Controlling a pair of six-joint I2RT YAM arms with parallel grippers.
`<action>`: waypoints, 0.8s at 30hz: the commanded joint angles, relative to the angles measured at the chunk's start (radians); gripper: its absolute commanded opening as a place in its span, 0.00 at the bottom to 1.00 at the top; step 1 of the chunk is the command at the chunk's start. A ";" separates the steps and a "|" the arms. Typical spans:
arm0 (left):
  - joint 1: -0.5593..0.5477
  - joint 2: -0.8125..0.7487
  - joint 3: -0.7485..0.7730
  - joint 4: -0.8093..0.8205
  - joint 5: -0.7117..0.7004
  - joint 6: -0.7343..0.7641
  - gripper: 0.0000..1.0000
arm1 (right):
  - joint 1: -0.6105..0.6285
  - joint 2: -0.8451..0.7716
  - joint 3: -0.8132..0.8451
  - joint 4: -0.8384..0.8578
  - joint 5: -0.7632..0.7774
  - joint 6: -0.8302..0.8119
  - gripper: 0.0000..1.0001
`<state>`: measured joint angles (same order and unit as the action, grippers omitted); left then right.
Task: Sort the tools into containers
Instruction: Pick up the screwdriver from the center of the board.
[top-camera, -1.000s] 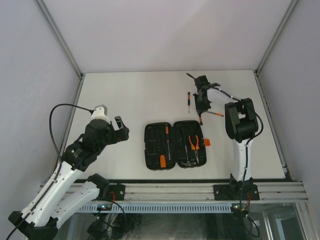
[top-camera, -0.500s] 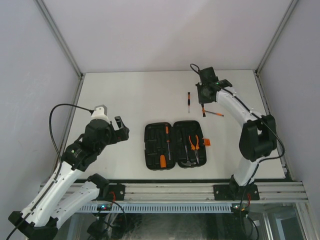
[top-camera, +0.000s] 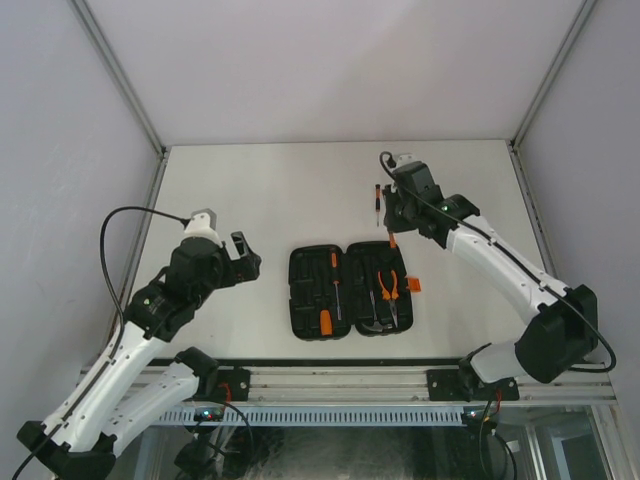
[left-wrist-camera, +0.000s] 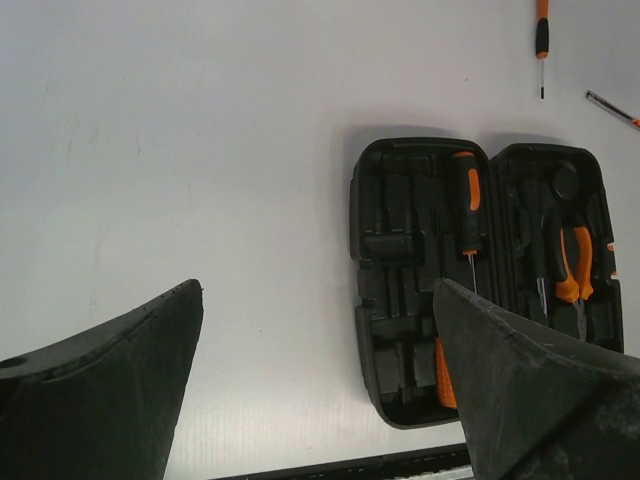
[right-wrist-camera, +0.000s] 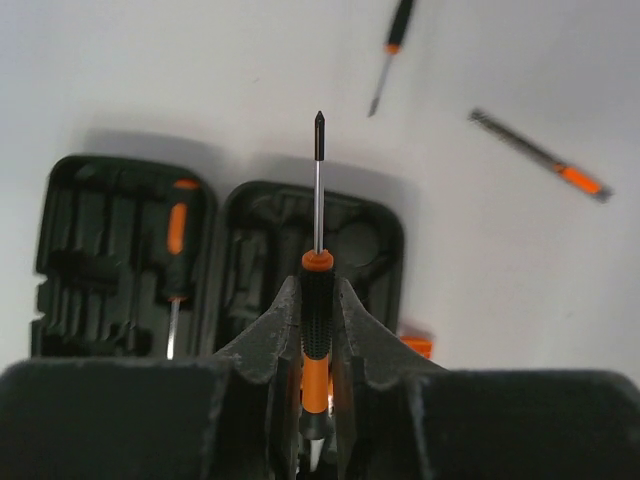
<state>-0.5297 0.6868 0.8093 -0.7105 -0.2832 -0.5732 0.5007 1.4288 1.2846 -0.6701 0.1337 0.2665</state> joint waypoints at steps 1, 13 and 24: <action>0.006 0.007 -0.001 0.072 0.037 0.010 1.00 | 0.072 -0.092 -0.048 0.099 -0.038 0.104 0.03; -0.012 -0.017 -0.092 0.194 0.063 -0.078 1.00 | 0.296 -0.279 -0.291 0.343 -0.022 0.291 0.03; -0.104 -0.001 -0.119 0.304 0.091 -0.114 1.00 | 0.460 -0.445 -0.479 0.572 0.199 0.418 0.00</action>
<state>-0.6014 0.6880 0.7109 -0.5121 -0.2218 -0.6720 0.9089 1.0401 0.8413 -0.2699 0.2085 0.6167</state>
